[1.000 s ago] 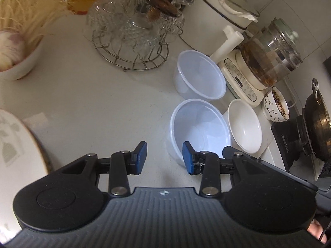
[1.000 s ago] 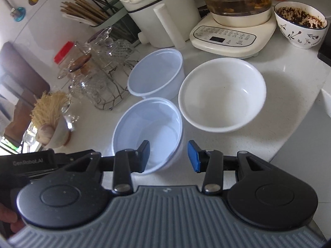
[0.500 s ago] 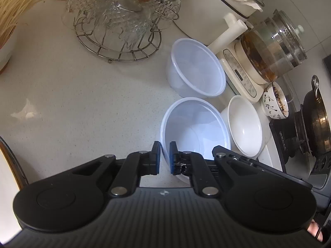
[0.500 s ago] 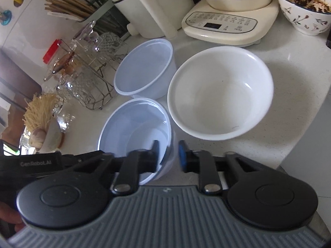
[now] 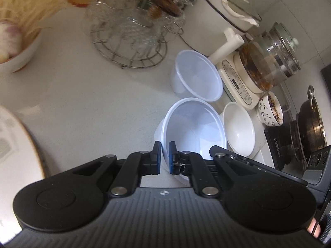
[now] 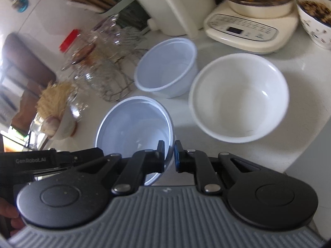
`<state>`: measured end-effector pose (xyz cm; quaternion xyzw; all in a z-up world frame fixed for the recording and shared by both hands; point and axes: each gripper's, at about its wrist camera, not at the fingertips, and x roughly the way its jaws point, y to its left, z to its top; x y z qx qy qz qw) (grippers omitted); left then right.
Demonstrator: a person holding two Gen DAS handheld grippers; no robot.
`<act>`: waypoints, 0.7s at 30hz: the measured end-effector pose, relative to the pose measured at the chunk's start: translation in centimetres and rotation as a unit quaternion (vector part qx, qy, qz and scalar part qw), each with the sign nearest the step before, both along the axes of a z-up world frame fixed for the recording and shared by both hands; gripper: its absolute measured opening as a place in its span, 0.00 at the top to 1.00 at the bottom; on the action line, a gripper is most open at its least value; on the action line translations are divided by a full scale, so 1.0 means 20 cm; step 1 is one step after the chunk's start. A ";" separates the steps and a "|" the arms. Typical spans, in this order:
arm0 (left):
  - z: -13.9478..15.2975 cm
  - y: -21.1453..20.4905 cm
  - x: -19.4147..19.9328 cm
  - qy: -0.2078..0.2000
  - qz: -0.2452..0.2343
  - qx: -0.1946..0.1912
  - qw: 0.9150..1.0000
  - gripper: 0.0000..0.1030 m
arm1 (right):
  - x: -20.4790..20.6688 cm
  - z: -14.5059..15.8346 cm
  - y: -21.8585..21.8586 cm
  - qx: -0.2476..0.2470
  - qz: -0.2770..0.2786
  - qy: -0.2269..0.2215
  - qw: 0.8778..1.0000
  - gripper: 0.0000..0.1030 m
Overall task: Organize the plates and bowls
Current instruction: 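Lift the translucent bowl and lower it onto the counter beside the plate stack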
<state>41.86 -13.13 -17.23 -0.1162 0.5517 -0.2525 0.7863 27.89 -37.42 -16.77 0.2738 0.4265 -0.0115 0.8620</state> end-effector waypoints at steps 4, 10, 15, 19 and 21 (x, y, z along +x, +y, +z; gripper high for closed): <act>0.02 0.10 -0.04 0.007 0.033 0.004 0.999 0.92 | 0.04 0.03 0.07 -0.006 0.038 -0.003 0.999 0.89; 0.03 0.25 -0.11 0.009 0.078 0.019 0.997 0.92 | 0.08 0.04 0.20 -0.013 0.090 -0.004 0.996 0.88; 0.01 0.34 -0.14 0.008 0.092 0.037 0.995 0.92 | 0.10 0.01 0.28 -0.013 0.109 0.003 0.994 0.88; -0.02 0.37 -0.16 0.006 0.103 0.043 0.994 0.92 | 0.09 -0.02 0.33 -0.023 0.114 0.002 0.993 0.87; -0.03 0.38 -0.16 -0.001 0.101 0.045 0.994 0.92 | 0.09 -0.03 0.35 -0.025 0.113 0.002 0.993 0.87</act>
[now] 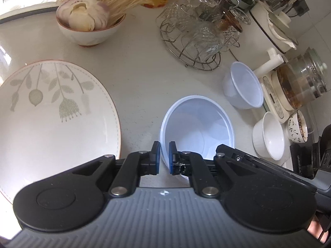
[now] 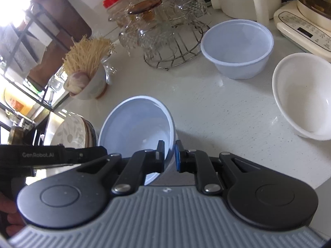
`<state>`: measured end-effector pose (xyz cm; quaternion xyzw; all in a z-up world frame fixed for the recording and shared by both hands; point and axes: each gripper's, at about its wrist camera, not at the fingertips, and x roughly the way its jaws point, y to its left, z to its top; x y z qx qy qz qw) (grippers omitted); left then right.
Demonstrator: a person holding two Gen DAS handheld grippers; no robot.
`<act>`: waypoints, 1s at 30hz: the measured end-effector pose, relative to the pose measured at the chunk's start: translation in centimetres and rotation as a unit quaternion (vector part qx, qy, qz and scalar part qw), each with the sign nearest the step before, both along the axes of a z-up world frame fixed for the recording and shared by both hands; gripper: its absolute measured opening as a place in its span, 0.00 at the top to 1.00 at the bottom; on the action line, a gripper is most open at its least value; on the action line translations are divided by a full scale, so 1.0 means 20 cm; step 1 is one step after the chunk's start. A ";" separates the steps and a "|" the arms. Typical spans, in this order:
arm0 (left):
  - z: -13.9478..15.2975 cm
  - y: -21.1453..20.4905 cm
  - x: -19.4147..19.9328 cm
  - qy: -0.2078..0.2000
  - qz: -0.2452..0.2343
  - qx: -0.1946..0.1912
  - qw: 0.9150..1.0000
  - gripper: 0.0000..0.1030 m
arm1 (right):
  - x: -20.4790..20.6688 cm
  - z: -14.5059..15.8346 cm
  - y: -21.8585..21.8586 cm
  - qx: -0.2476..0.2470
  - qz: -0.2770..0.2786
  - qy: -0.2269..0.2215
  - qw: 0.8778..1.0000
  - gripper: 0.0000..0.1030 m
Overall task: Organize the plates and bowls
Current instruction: 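Lift the translucent bowl and lower it onto the counter beside the plate stack, then open both grippers and lift them off the translucent bowl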
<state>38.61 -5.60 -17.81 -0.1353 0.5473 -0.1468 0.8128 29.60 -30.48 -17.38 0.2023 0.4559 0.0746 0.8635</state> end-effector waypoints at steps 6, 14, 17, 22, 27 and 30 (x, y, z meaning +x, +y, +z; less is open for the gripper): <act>-0.03 0.01 -0.01 -0.008 0.000 0.001 1.000 0.91 | 0.02 -0.03 0.01 -0.002 -0.001 0.003 1.000 0.86; -0.02 0.01 -0.01 -0.002 0.000 0.003 1.000 0.88 | 0.03 -0.02 0.02 0.000 -0.006 0.013 1.000 0.85; -0.01 0.01 -0.02 -0.003 0.001 0.008 1.000 0.74 | 0.03 -0.01 0.02 -0.001 -0.009 0.013 1.000 0.70; 0.03 0.02 -0.04 -0.012 0.000 0.012 1.000 0.65 | 0.00 0.05 0.00 -0.005 -0.014 0.000 1.000 0.58; 0.14 0.02 -0.07 -0.039 -0.007 0.020 0.999 0.64 | -0.03 0.15 0.01 -0.016 -0.016 -0.021 1.000 0.58; 0.22 0.02 -0.09 -0.060 -0.019 0.016 0.998 0.63 | -0.05 0.23 0.02 -0.026 -0.012 -0.044 0.999 0.58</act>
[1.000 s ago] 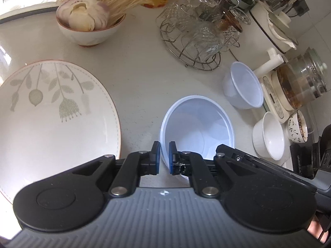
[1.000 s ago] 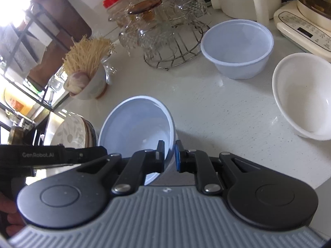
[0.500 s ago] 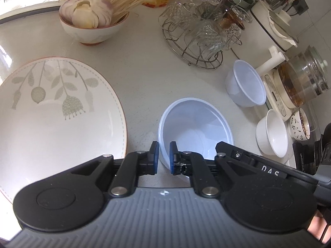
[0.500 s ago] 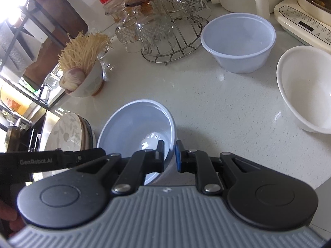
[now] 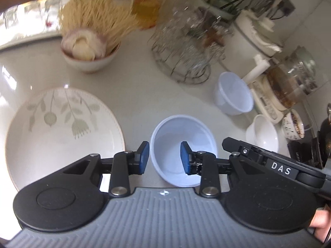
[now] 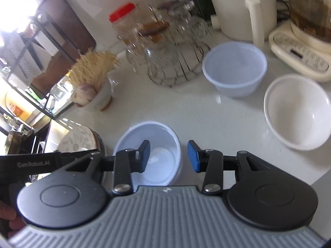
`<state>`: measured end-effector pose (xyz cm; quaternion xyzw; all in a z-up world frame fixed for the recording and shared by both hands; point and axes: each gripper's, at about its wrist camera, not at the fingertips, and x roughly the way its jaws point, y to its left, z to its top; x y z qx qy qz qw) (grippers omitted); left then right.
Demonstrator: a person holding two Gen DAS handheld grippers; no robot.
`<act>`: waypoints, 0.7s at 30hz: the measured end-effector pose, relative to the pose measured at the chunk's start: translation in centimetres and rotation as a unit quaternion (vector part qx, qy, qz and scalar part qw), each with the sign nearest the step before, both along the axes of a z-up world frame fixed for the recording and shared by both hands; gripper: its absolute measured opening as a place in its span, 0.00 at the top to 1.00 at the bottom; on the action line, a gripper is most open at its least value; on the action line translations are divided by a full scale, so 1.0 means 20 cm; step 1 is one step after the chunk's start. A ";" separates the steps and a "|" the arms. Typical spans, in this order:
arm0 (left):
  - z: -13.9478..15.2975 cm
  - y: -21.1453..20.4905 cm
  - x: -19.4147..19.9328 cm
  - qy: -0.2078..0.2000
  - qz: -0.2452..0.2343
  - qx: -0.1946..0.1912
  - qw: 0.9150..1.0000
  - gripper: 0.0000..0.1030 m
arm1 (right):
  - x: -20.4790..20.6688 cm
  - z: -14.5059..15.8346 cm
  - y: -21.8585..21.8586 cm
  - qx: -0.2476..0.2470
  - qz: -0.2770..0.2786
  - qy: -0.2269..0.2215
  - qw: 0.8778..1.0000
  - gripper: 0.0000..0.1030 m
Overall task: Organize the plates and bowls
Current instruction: 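Open both grippers and lift them off the translucent bowl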
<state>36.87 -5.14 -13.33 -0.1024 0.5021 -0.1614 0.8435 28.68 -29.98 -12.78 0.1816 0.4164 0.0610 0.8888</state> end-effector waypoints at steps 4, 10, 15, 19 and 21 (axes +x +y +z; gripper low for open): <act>0.12 0.01 -0.03 -0.030 -0.012 -0.002 0.999 0.63 | -0.05 0.12 0.04 -0.018 -0.004 -0.038 0.999 0.58; 0.33 0.03 -0.11 -0.077 -0.030 -0.003 0.997 0.63 | -0.18 0.29 0.10 -0.061 -0.019 -0.088 0.994 0.58; 0.48 0.05 -0.20 -0.110 -0.058 -0.003 0.992 0.63 | -0.28 0.39 0.14 -0.064 -0.031 -0.112 0.991 0.58; 0.53 0.06 -0.29 -0.125 -0.070 0.007 0.990 0.63 | -0.37 0.45 0.19 -0.072 -0.038 -0.129 0.988 0.58; 0.55 0.08 -0.33 -0.128 -0.075 0.003 0.989 0.63 | -0.41 0.48 0.22 -0.073 -0.040 -0.137 0.987 0.58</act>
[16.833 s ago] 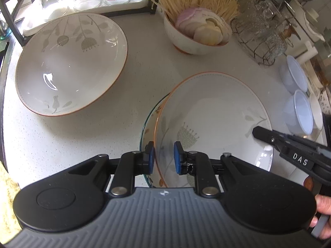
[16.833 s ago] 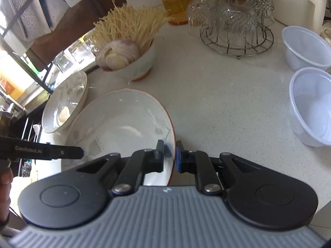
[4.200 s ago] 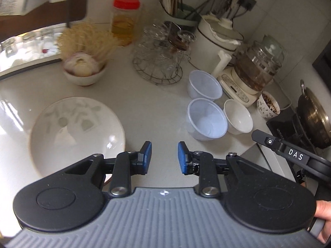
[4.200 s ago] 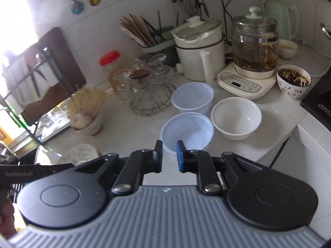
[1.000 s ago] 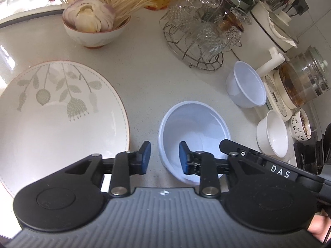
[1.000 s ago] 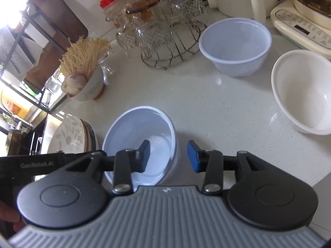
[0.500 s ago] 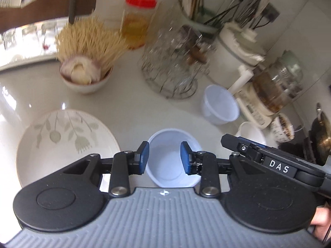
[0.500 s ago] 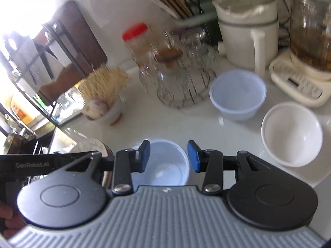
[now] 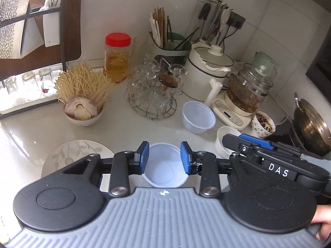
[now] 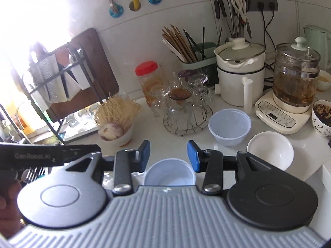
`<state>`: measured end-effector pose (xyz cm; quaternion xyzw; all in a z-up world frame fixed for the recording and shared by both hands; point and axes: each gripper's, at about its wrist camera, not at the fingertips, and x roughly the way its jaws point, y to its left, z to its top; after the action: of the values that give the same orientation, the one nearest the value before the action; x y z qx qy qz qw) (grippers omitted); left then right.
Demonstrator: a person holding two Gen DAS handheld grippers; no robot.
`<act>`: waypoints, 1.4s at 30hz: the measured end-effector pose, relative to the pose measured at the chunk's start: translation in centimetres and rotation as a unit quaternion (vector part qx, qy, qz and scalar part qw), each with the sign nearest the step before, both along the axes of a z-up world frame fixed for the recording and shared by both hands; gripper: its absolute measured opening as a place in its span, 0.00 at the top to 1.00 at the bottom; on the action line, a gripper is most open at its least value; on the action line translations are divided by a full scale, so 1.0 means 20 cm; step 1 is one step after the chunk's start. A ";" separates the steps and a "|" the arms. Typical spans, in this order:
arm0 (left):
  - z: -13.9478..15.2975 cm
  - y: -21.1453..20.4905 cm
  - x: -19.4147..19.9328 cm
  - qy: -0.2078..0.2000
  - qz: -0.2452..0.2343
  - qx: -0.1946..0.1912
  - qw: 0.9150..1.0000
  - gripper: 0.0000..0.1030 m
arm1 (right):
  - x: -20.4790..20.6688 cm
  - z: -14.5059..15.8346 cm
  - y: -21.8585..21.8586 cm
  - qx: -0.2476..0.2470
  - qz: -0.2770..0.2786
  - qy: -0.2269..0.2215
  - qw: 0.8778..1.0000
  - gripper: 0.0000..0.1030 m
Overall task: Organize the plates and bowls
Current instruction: 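Open both grippers and lift them off the translucent bowl, then move both grippers to the second translucent bowl beside the kettle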
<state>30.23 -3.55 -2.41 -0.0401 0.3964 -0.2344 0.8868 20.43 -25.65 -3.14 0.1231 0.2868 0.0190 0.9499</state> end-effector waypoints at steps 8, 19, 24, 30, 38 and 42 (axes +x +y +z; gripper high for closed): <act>0.03 0.05 -0.16 -0.009 -0.018 -0.009 1.000 0.63 | -0.17 0.05 0.07 -0.008 -0.020 -0.007 1.000 0.58; 0.00 0.09 -0.34 -0.002 -0.047 -0.012 0.999 0.63 | -0.38 0.03 0.15 -0.012 -0.058 0.006 0.998 0.58; -0.03 0.10 -0.39 0.006 -0.062 -0.018 0.998 0.61 | -0.45 0.03 0.15 -0.020 -0.077 0.011 0.997 0.58; -0.05 0.06 -0.44 0.005 -0.085 -0.025 0.996 0.59 | -0.49 0.04 0.13 -0.017 -0.100 0.013 0.995 0.58; -0.10 -0.01 -0.38 0.024 -0.108 -0.018 0.994 0.58 | -0.47 -0.01 0.06 -0.005 -0.125 0.034 0.992 0.58; -0.13 -0.08 -0.32 0.030 -0.117 -0.014 0.993 0.58 | -0.41 -0.03 0.01 -0.002 -0.134 0.038 0.990 0.58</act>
<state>23.91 -5.11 -4.92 -0.0130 0.4218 -0.3403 0.8403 12.23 -25.47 -3.65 0.1588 0.3033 -0.1141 0.9326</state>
